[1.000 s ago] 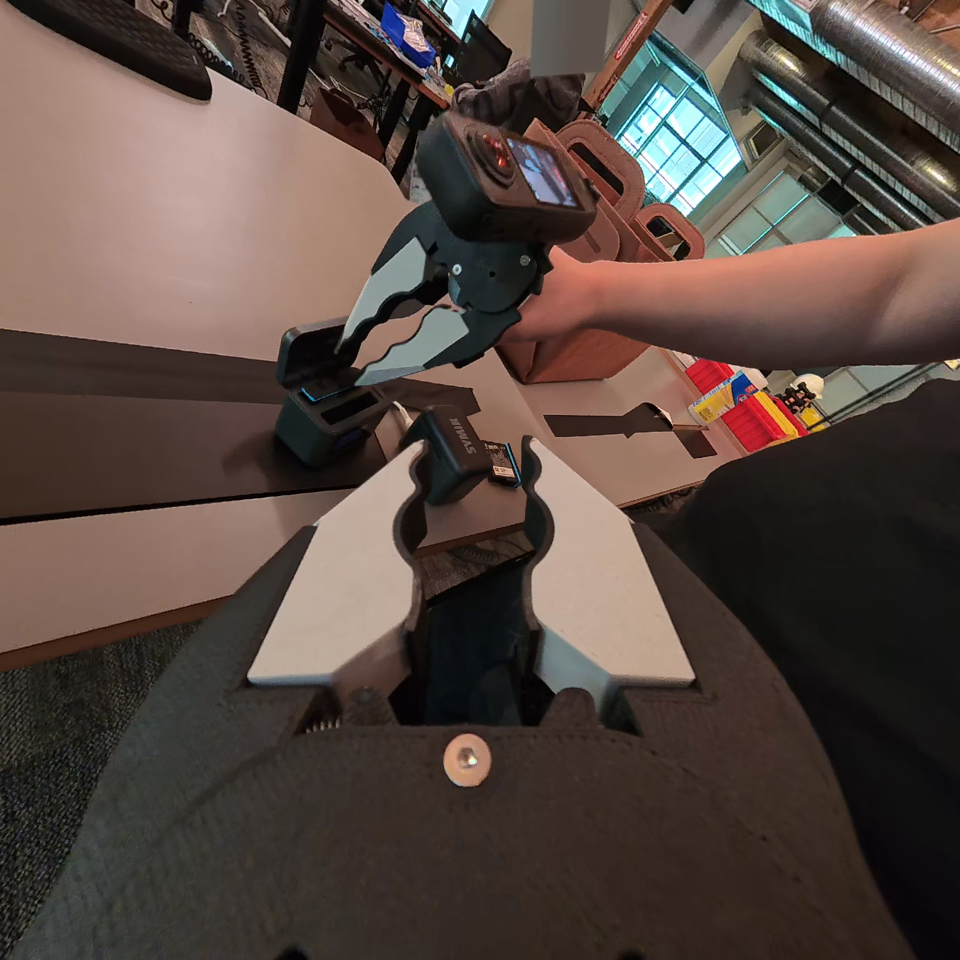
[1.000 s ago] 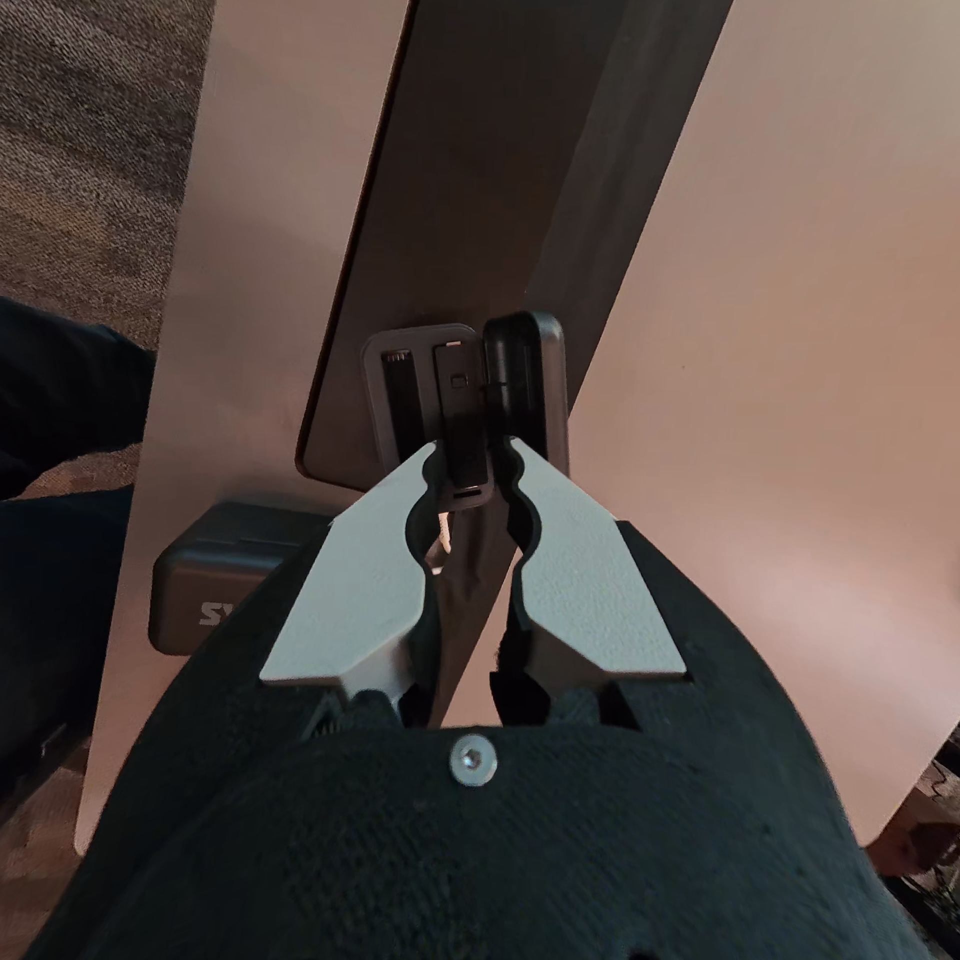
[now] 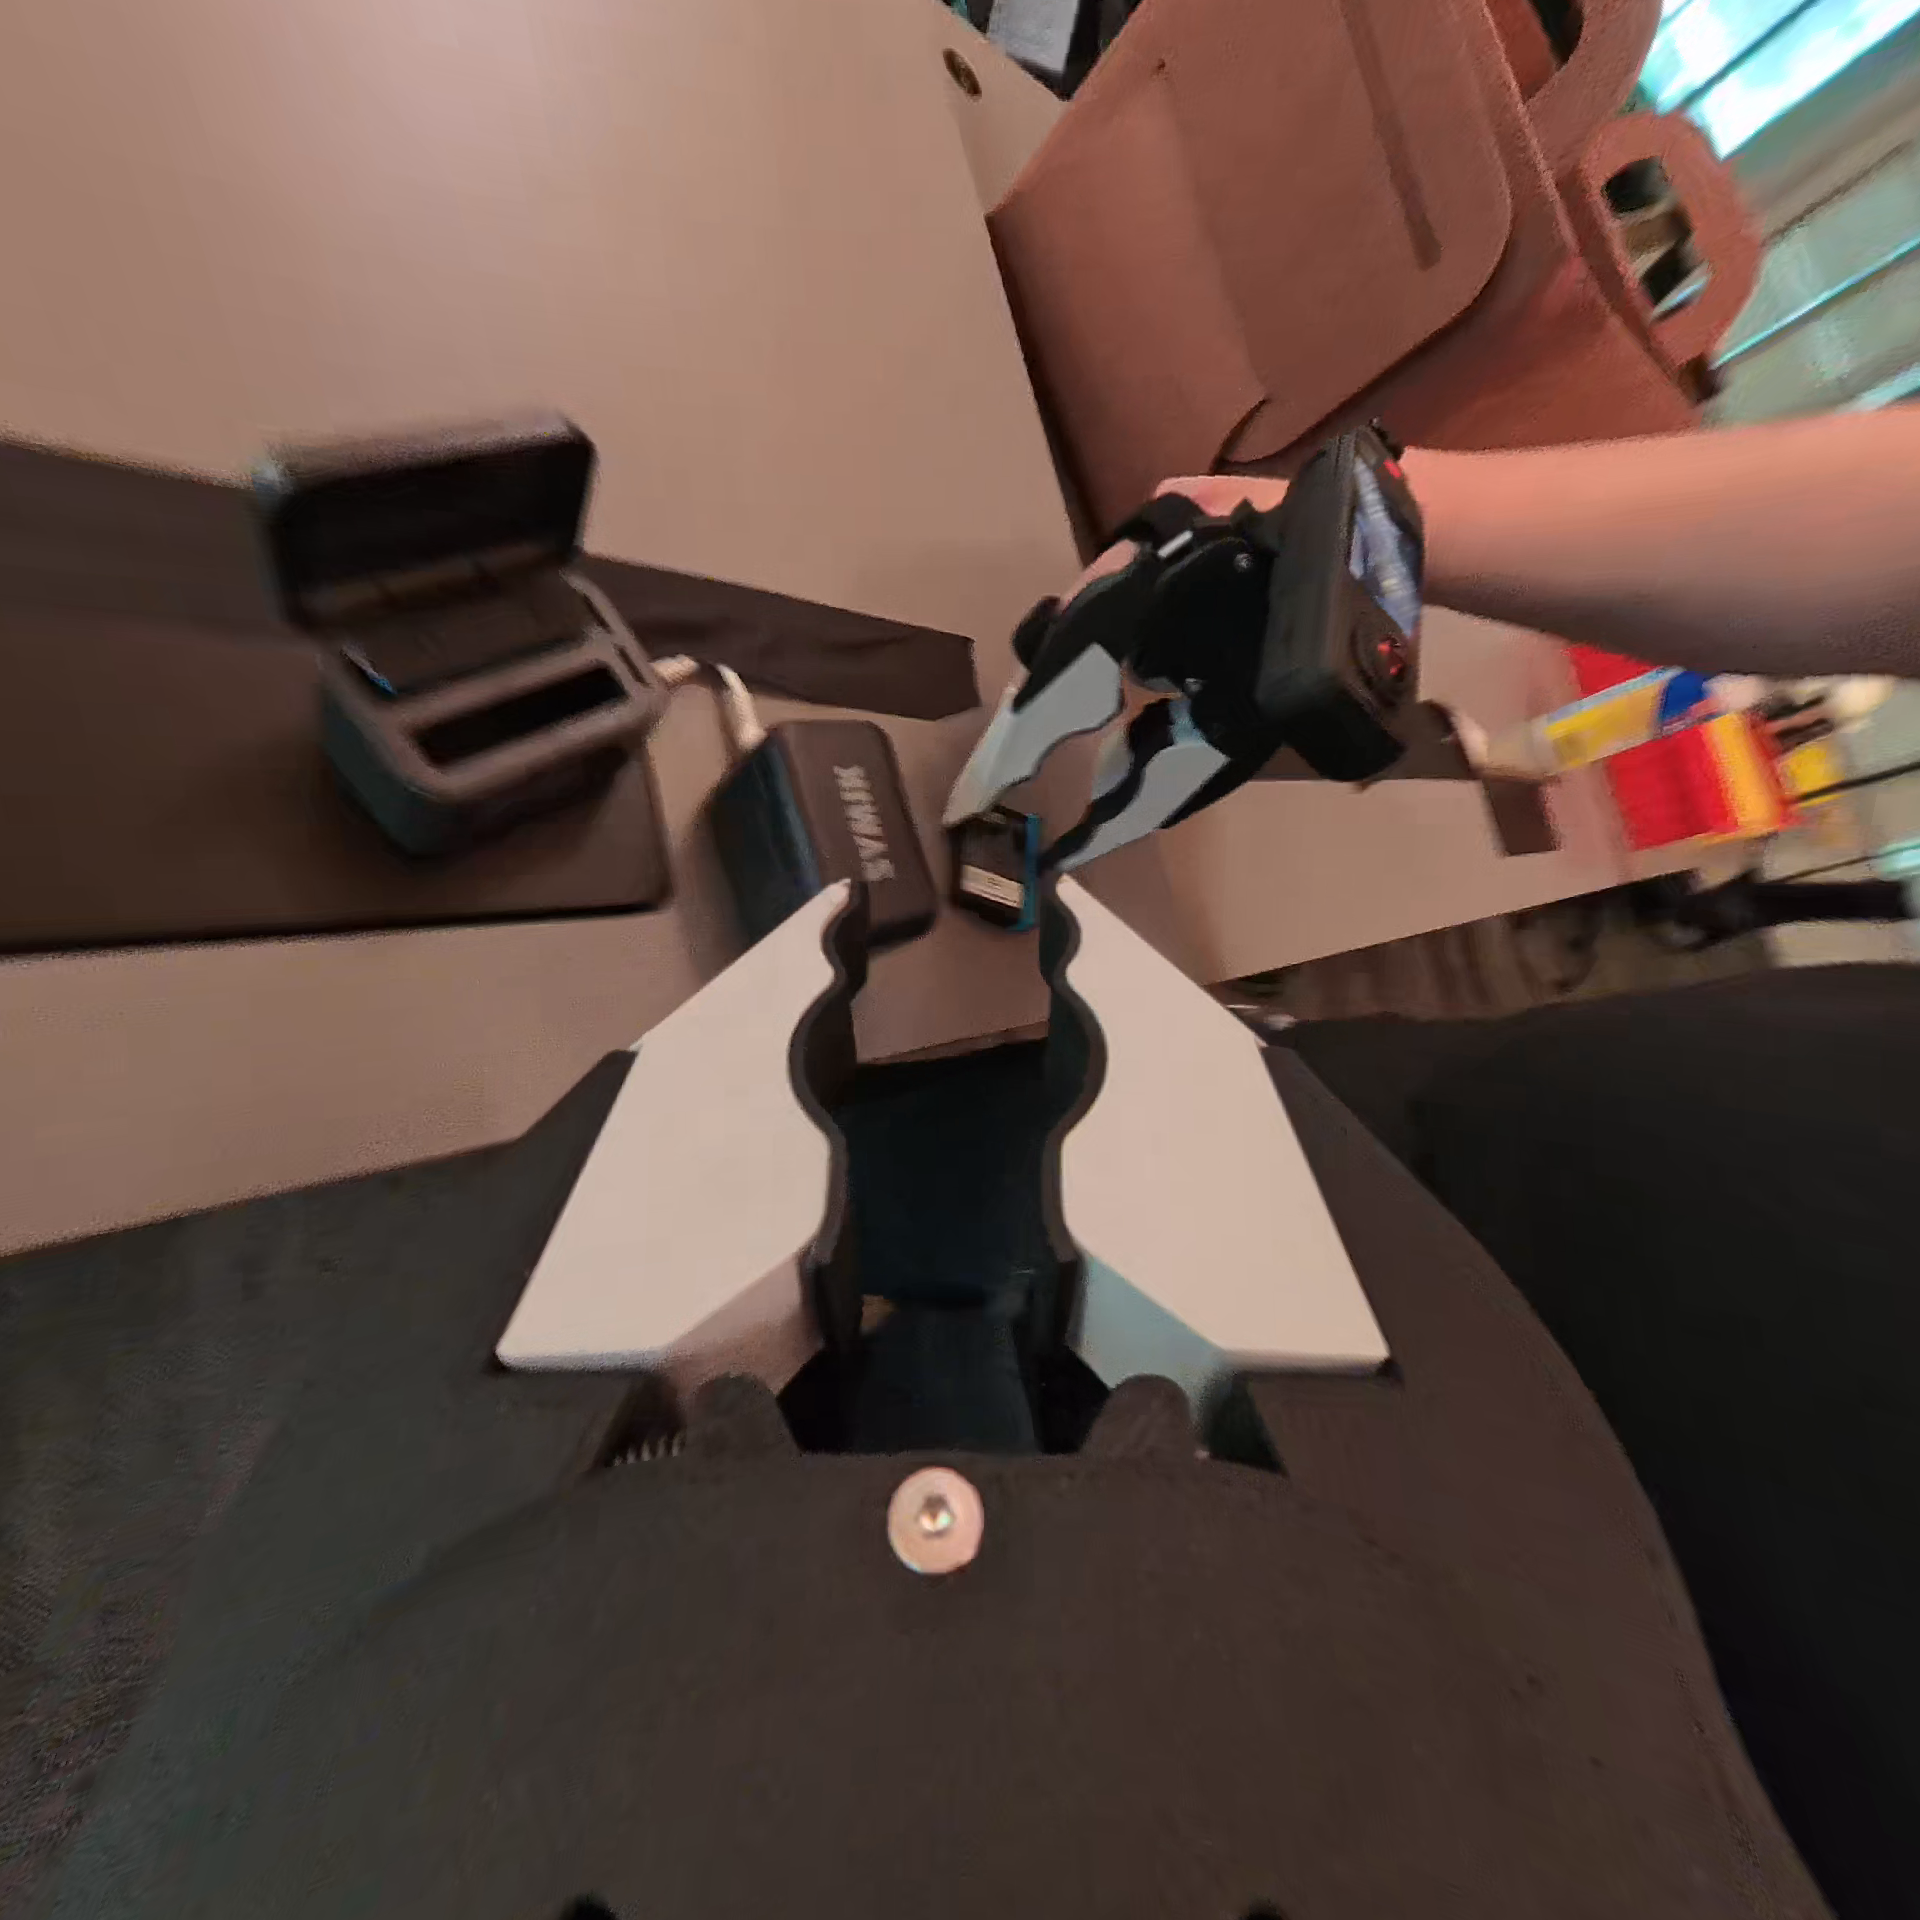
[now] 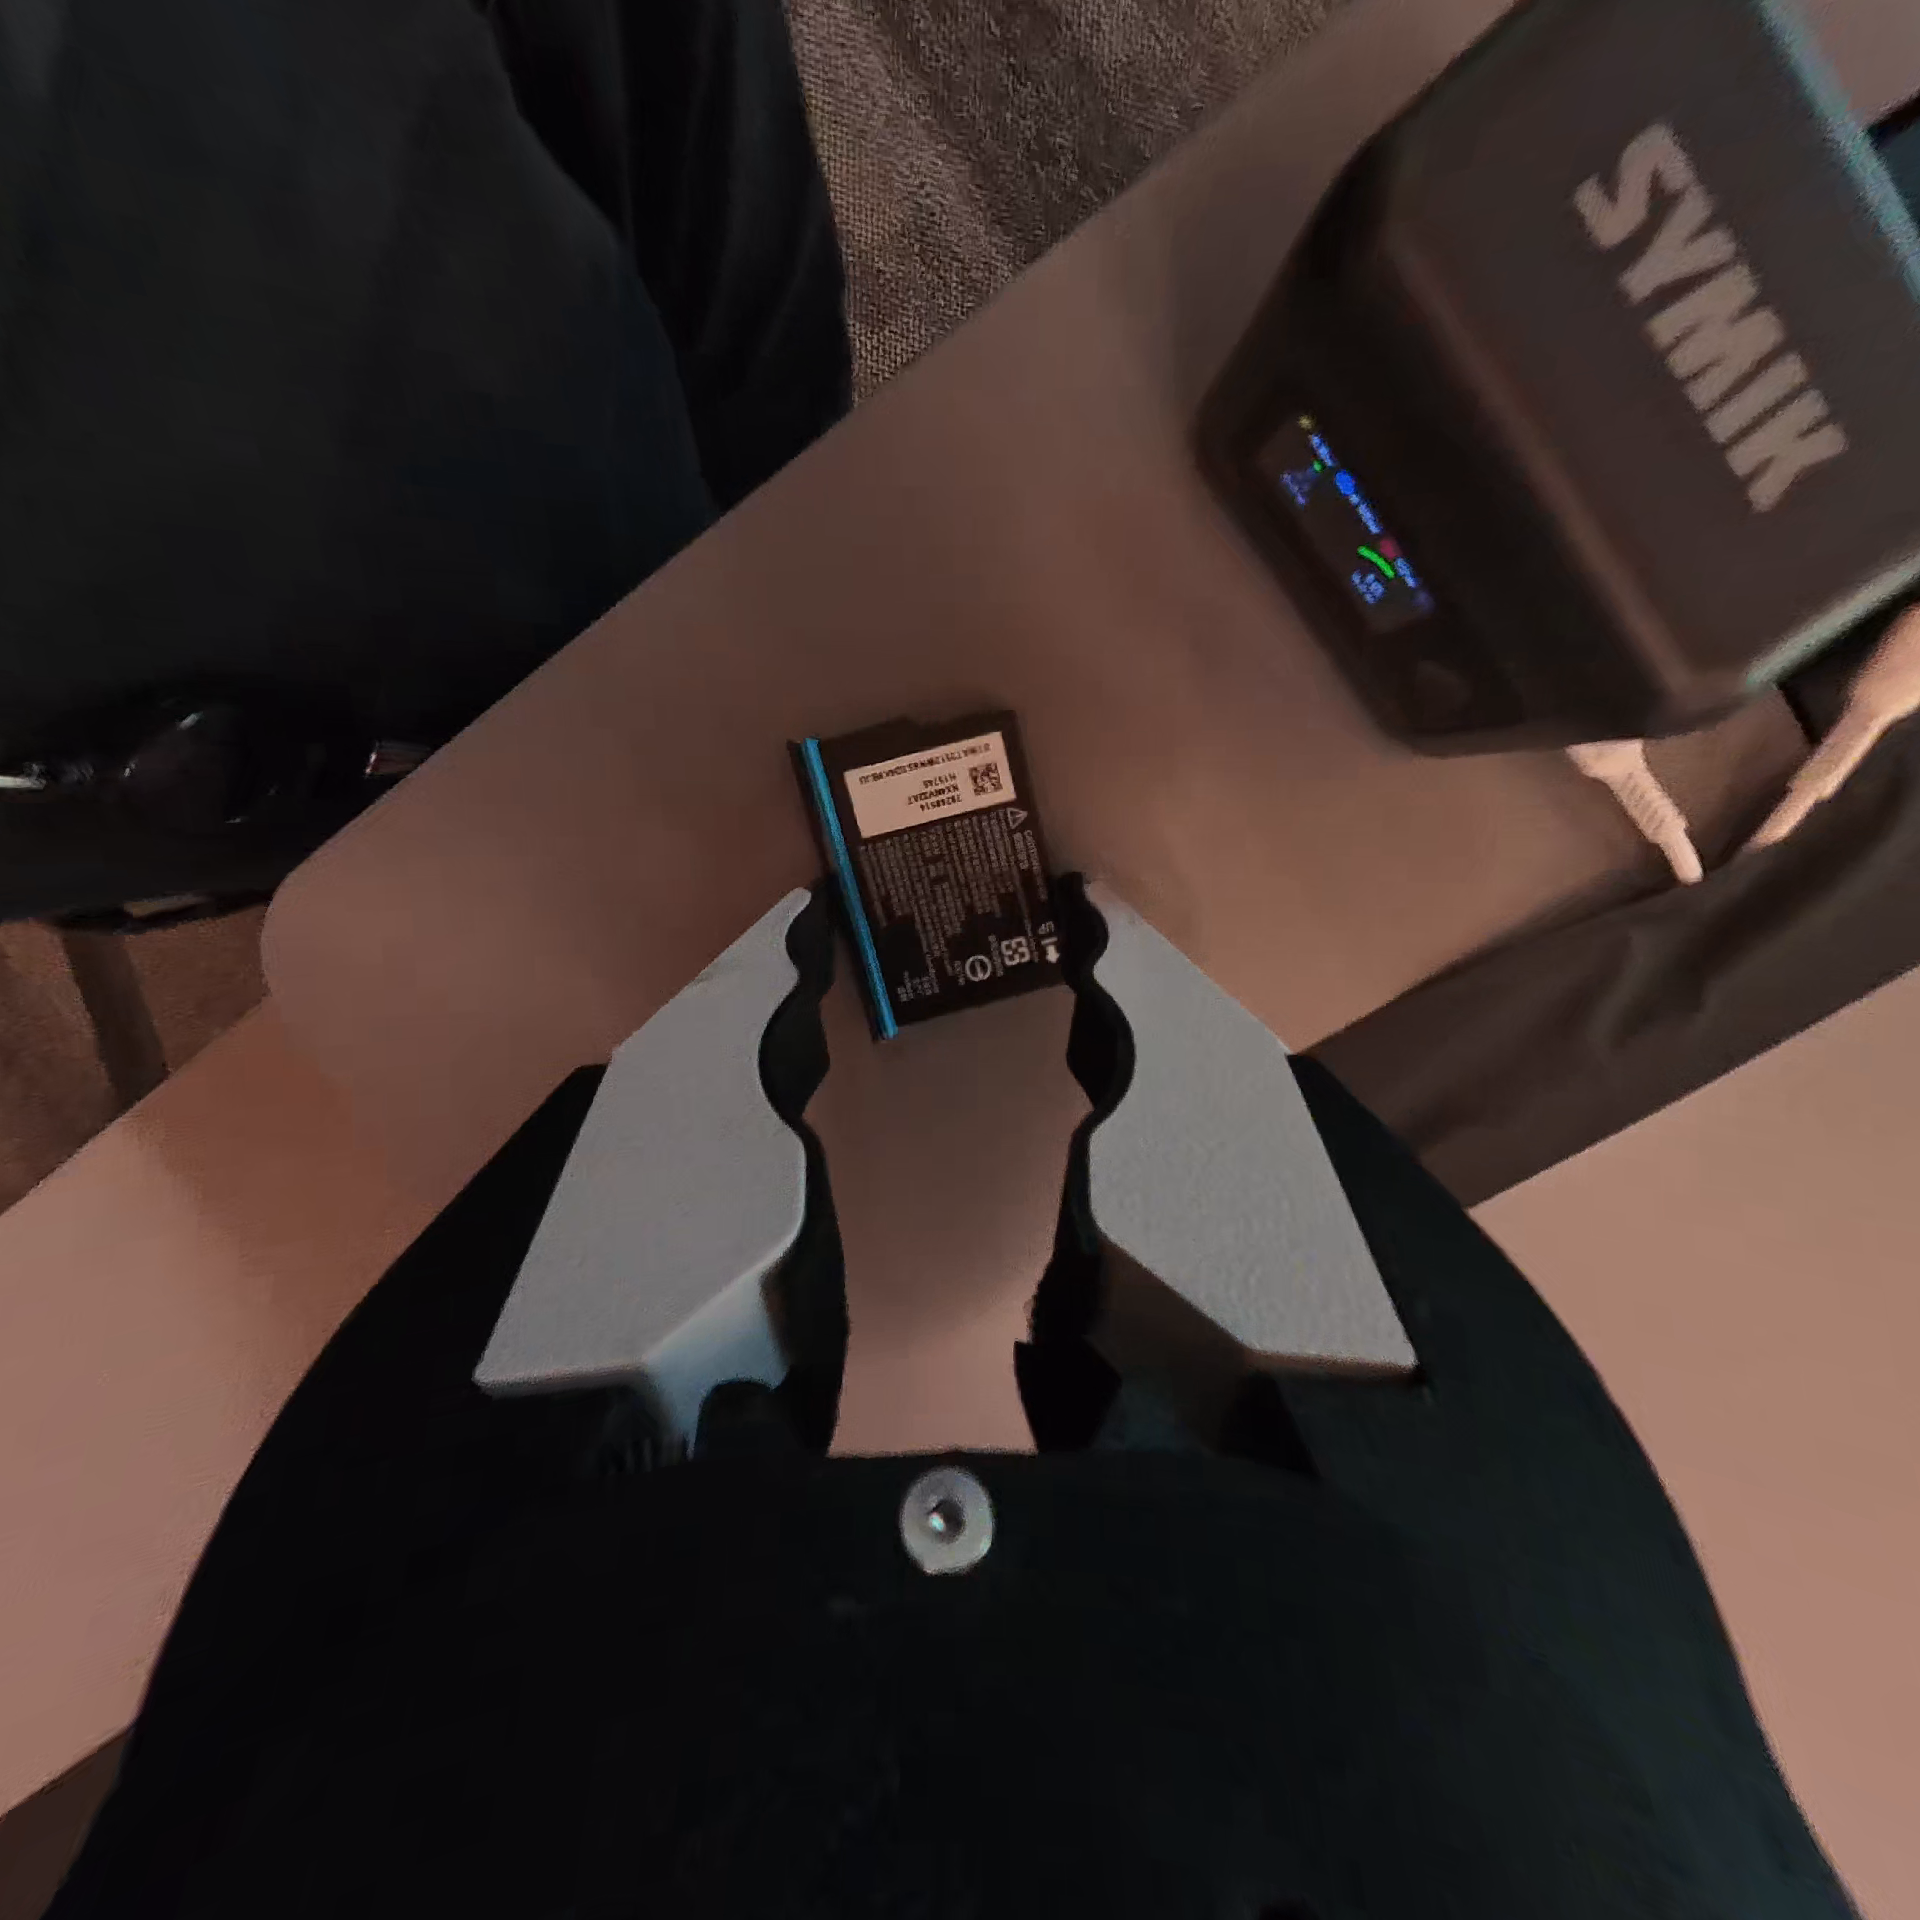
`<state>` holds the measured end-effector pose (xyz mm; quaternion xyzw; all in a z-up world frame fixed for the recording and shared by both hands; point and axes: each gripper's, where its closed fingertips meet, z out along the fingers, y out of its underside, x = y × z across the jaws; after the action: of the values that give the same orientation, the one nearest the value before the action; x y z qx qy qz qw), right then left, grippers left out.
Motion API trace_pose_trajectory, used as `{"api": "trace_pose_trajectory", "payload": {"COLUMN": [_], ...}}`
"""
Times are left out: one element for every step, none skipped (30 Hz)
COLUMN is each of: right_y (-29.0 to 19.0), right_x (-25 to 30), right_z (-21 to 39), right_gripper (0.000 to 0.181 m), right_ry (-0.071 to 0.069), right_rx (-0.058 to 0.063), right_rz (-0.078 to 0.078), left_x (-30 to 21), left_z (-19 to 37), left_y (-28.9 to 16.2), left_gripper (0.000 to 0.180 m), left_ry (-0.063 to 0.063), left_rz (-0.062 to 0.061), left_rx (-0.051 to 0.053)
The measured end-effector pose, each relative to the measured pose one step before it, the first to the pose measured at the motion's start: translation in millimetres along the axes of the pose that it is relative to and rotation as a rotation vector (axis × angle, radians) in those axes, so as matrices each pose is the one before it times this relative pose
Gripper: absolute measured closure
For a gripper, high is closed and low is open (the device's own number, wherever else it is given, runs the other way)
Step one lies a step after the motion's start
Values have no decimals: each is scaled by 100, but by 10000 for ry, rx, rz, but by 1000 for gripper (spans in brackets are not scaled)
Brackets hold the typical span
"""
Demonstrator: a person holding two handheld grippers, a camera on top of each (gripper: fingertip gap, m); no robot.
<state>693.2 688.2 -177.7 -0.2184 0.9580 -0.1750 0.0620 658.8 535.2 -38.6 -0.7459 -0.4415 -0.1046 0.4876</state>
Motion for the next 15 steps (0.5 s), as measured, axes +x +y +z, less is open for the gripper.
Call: {"api": "trace_pose_trajectory", "payload": {"right_y": [39, -189, -404, -605, -896, -1178, -1272, -1234, -1199, -1079, -953, -737, -672, -542, -135], "right_x": [170, 111, 332, 396, 303, 310, 387, 484, 482, 502, 487, 467, 310, 248, 265], "right_z": [-218, -392, -539, -800, -1018, -1179, -1271, -1213, -1134, -1004, -861, -716, -605, -476, -183], "right_gripper": [138, 138, 138, 138, 138, 138, 138, 138, 138, 138, 139, 138, 139, 139, 139], "right_ry": [153, 268, 469, 474, 383, 323, 343, 396, 355, 347, 294, 279, 144, 75, 106], "right_rx": [35, 265, 363, 412, 518, 518, 450, 354, 287, 287, 222, 151, 147, 75, -80], "right_rz": [188, 28, 18, 152, 213, 231, 174, 49, -55, -91, -85, -64, -38, 27, 65], "left_x": [559, 614, 372, 300, 292, 291, 455, 706, 684, 480, 415, 430, 446, 659, 1086], "left_z": [854, 927, 1031, 1113, 1081, 1022, 896, 757, 667, 584, 513, 452, 399, 359, 271], "left_y": [503, 471, 518, 559, 420, 196, -25, -261, -409, -405, -357, -322, -250, -245, -240], "left_gripper": [147, 146, 143, 140, 136, 133, 131, 131, 131, 131, 131, 131, 134, 141, 165], "left_ry": [290, 352, 191, 158, 183, 210, 317, 463, 441, 280, 210, 200, 211, 353, 650], "left_rz": [-688, -584, -451, -343, -335, -396, -447, -466, -450, -348, -177, -89, -66, -16, -10], "left_rx": [-74, -42, -80, -133, -113, -62, -34, 0, 24, -27, -98, -137, -163, -167, -133]}}
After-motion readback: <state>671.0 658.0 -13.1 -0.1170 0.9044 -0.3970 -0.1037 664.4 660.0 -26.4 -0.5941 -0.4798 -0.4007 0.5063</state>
